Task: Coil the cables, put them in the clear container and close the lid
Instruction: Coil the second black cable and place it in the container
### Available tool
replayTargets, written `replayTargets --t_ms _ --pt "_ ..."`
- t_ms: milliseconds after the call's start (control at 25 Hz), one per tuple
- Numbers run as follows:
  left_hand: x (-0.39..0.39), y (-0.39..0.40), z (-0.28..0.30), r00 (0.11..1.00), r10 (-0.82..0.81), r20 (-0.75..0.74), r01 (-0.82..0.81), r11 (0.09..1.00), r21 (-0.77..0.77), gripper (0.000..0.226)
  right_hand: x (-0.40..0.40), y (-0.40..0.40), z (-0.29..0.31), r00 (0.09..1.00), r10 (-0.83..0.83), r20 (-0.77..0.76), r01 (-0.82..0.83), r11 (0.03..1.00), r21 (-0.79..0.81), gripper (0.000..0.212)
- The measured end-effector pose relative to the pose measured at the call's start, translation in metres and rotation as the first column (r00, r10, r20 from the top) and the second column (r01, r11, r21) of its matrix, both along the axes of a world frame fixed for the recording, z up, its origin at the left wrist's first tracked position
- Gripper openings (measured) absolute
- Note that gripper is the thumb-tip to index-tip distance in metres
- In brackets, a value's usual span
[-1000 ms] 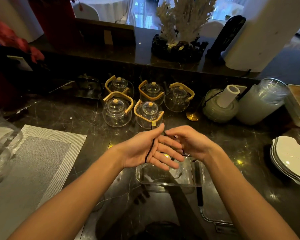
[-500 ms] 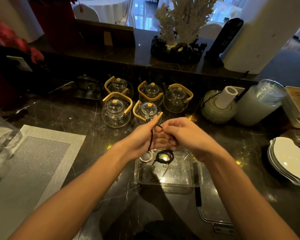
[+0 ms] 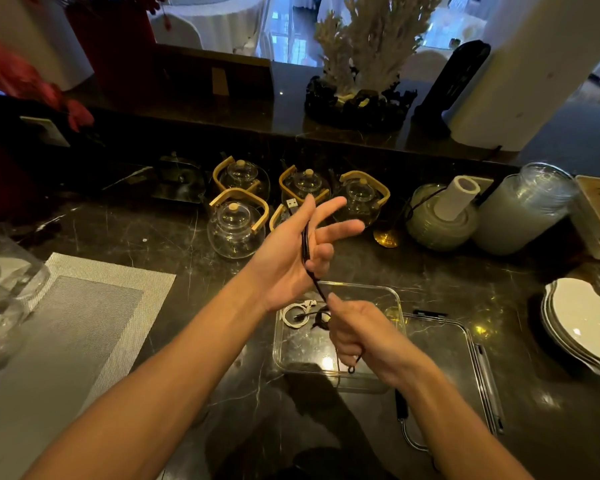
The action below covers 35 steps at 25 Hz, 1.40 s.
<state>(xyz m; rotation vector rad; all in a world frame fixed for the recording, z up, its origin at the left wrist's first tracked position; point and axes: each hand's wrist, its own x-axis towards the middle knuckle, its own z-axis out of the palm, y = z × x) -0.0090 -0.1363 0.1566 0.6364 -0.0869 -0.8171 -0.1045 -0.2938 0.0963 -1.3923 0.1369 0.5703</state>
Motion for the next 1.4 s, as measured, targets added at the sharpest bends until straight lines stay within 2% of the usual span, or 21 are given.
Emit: replayTargets --t_ms 80,120,160,200,280,320,360,440,520,600,720,880,1040,1160,1240,1400 --pt "-0.003 0.002 0.003 0.999 -0.033 0.022 0.033 0.999 0.022 0.061 0.004 -0.013 -0.007 0.999 0.004 -0.045 0.006 0.978 0.209 0.043" --pt "-0.005 0.003 0.004 0.998 -0.062 0.032 0.062 0.998 0.022 0.061 0.008 -0.017 -0.007 0.999 0.017 -0.033 -0.010 0.978 0.209 0.041" --pt "-0.007 0.003 0.003 0.993 -0.104 0.047 0.103 0.994 0.028 0.060 0.012 -0.020 -0.005 0.999 0.031 -0.020 -0.028 0.990 0.137 0.042" --pt "-0.009 0.005 0.002 0.986 -0.155 0.067 0.152 0.987 0.049 0.060 0.019 -0.023 -0.001 0.999 0.040 0.001 -0.040 0.999 -0.005 0.044" --pt "-0.013 0.007 -0.003 0.955 -0.274 0.112 0.260 0.958 0.124 0.060 0.035 -0.028 0.012 0.994 0.082 0.066 -0.059 0.952 -0.300 0.049" --pt "-0.014 0.009 -0.006 0.936 -0.331 0.117 0.312 0.937 0.155 0.060 0.043 -0.031 0.019 0.991 0.099 0.088 -0.062 0.935 -0.349 0.048" --pt "-0.015 0.011 -0.009 0.920 -0.377 0.109 0.353 0.916 0.189 0.060 0.051 -0.033 0.027 0.991 0.098 0.088 -0.064 0.942 -0.330 0.042" --pt "-0.016 0.011 -0.017 0.907 -0.412 0.091 0.366 0.875 0.316 0.063 0.064 -0.034 0.044 0.999 0.036 0.022 -0.031 0.979 -0.202 0.038" --pt "-0.017 0.009 -0.027 0.924 -0.379 0.053 0.319 0.838 0.443 0.069 0.075 -0.029 0.062 1.000 -0.004 0.000 0.004 0.970 -0.244 0.039" --pt "-0.018 0.005 -0.039 0.960 -0.280 0.004 0.245 0.847 0.471 0.068 0.077 -0.021 0.077 0.997 0.020 0.079 0.010 0.933 -0.359 0.038" --pt "-0.015 0.002 -0.047 0.995 -0.069 -0.070 0.089 0.934 0.346 0.057 0.061 -0.002 0.089 0.980 0.084 0.180 -0.006 0.919 -0.395 0.030" --pt "-0.008 0.001 -0.042 0.993 0.065 -0.103 -0.039 0.971 0.236 0.053 0.026 0.021 0.061 0.941 0.151 0.302 0.028 0.856 -0.517 0.027" --pt "-0.005 0.001 -0.039 0.975 0.159 -0.153 -0.150 0.986 0.068 0.048 0.010 0.013 0.024 0.988 0.033 0.153 0.028 0.925 -0.379 0.050" --pt "-0.005 0.004 -0.032 0.983 0.122 -0.138 -0.116 0.992 0.047 0.053 0.006 0.000 0.004 0.990 0.139 0.033 -0.118 0.926 -0.358 0.065" --pt "-0.006 0.004 -0.026 0.994 0.057 -0.094 -0.053 0.998 0.045 0.057 0.009 -0.010 -0.006 0.985 0.168 -0.027 -0.168 0.941 -0.295 0.061" --pt "-0.011 0.006 -0.025 0.989 -0.147 -0.019 0.148 0.986 0.080 0.058 0.032 -0.026 0.000 0.991 0.008 -0.134 -0.010 1.000 -0.019 0.038"
